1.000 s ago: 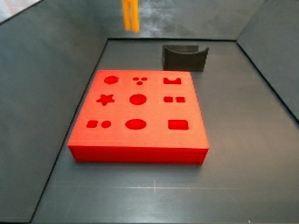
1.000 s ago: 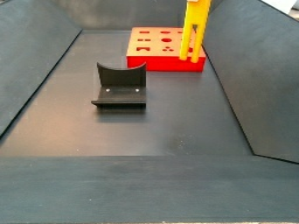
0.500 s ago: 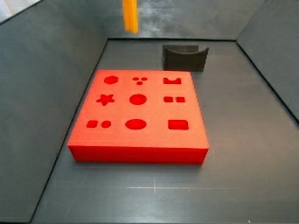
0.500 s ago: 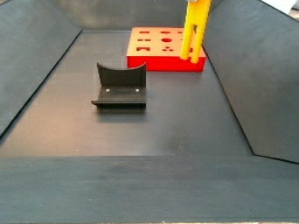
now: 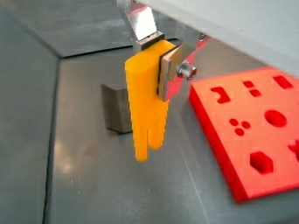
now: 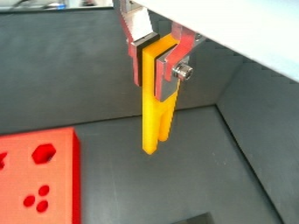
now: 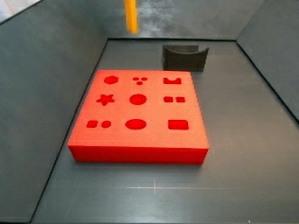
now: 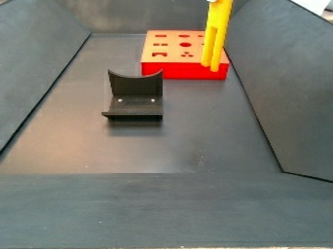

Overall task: Pick up the square-circle object. Move up. Rotate the square-circle object. Place the square-circle object on the fixture. Regrasp the square-circle object. Move to above the board. Insert the square-circle object.
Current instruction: Rotate the square-circle object.

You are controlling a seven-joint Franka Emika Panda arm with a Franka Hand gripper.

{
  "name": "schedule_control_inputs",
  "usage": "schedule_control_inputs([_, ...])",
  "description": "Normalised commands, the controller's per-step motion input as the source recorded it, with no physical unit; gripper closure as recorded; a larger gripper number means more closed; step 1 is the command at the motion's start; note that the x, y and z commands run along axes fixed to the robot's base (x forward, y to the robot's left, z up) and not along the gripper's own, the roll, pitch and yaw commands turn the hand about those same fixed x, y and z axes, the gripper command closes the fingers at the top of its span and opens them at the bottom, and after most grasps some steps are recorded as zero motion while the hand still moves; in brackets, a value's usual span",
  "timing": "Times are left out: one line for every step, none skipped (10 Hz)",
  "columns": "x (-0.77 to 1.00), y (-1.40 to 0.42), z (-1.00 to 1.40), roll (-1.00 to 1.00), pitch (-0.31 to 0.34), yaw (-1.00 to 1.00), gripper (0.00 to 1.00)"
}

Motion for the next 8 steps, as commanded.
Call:
schedule_control_inputs([-0.01, 0.02, 0.02, -0.16, 0.079, -0.80, 1.00])
schedule_control_inputs([-0.01, 0.02, 0.02, -0.16, 0.078, -0.55, 1.00])
schedule_control_inputs([0.00, 0.02, 0.02, -0.16, 0.076, -0.36, 1.00])
schedule_control_inputs([0.00, 0.00, 0.00, -0.11, 0.050, -1.00, 1.00])
schedule_control_inputs([0.00, 0.00, 0.00, -0.12, 0.054, -1.00, 1.00])
schedule_control_inputs([0.00, 0.00, 0.00, -0.16, 0.071, -1.00, 1.00])
schedule_control_inputs([0.00, 0.01, 0.00, -0.16, 0.072, -0.86, 1.00])
schedule_control_inputs([0.01, 0.01, 0.01, -0.16, 0.070, -0.54, 1.00])
